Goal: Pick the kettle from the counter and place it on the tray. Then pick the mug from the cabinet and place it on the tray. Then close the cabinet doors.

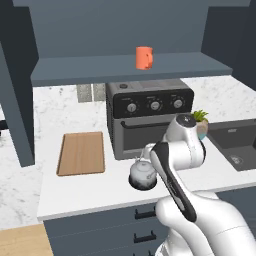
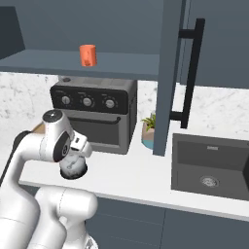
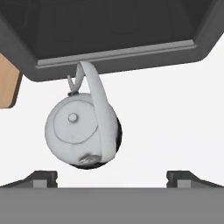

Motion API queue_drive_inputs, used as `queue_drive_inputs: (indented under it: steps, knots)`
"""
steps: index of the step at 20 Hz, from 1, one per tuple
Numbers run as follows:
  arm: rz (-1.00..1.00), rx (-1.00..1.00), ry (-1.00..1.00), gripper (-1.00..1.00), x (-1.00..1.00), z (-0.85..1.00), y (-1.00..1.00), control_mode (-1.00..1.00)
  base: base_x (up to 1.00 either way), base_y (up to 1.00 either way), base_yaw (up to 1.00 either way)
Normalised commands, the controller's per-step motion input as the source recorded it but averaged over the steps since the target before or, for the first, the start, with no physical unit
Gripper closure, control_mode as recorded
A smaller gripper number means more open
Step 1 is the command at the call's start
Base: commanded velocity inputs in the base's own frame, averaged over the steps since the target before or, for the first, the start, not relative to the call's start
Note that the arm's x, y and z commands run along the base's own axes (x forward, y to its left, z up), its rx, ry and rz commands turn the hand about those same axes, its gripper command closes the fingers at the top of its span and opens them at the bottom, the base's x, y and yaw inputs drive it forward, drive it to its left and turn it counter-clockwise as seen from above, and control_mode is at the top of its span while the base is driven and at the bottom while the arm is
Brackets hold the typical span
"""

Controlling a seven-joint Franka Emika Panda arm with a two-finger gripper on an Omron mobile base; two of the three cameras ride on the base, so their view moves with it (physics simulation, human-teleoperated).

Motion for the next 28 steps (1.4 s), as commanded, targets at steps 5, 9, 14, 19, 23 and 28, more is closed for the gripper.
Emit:
queue_drive_inputs:
  steps: [5,9,14,19,23,28]
  knots:
    - [0.02,0.0,0.0,-1.0,0.26,-0.08,-0.11,-1.0,0.0,0.0,0.0]
    - [0.01,0.0,0.0,-1.0,0.25,-0.1,0.0,-1.0,0.0,0.0,0.0]
    - [0.0,0.0,0.0,-1.0,0.15,-0.18,0.01,-1.0,0.0,0.0,0.0]
    - [0.0,0.0,0.0,-1.0,0.1,-0.23,0.02,-1.0,0.0,0.0,0.0]
    - [0.01,0.0,0.0,-1.0,0.17,-0.2,0.11,-1.0,0.0,0.0,0.0]
    - [0.01,0.0,0.0,-1.0,0.2,-0.22,0.16,-1.0,0.0,0.0,0.0]
